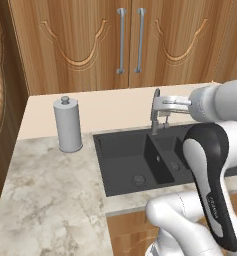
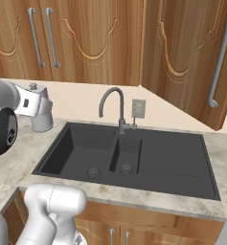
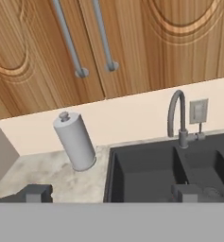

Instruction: Close all open cabinet doors.

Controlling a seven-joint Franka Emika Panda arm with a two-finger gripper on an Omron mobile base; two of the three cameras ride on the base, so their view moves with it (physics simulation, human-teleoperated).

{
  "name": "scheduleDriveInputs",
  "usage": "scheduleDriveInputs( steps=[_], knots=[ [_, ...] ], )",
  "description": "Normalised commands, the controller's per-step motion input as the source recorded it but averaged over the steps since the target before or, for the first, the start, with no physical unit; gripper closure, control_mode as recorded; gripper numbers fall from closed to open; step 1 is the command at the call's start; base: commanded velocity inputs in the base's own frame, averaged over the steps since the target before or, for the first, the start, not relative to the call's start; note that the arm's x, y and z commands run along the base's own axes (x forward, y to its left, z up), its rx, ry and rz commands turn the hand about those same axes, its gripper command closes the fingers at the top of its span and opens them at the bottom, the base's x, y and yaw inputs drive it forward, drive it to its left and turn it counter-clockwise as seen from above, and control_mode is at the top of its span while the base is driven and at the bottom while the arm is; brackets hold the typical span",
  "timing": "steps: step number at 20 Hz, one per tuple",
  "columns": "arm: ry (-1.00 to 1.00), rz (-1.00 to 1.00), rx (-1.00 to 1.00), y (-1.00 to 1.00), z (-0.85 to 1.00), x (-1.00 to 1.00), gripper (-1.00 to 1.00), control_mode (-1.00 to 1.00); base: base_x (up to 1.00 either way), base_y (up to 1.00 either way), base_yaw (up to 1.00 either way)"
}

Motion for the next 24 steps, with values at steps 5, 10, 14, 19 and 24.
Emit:
scheduleDriveInputs(
  steps=[5,10,14,19,24],
  knots=[
    [0.21,0.00,-0.04,-0.13,0.04,-0.58,-1.00,-1.00,0.00,0.00,0.00],
    [0.17,0.00,-0.07,-0.38,0.00,-0.43,-1.00,-1.00,0.00,0.00,0.00],
    [0.11,0.00,-0.09,-0.38,0.00,-0.39,-1.00,-1.00,0.00,0.00,0.00],
    [0.09,0.00,-0.12,-0.31,0.00,-0.35,-1.00,-1.00,0.00,0.00,0.00],
    [0.03,0.00,-0.15,-0.22,-0.06,-0.32,-1.00,-1.00,0.00,0.00,0.00]
  ],
)
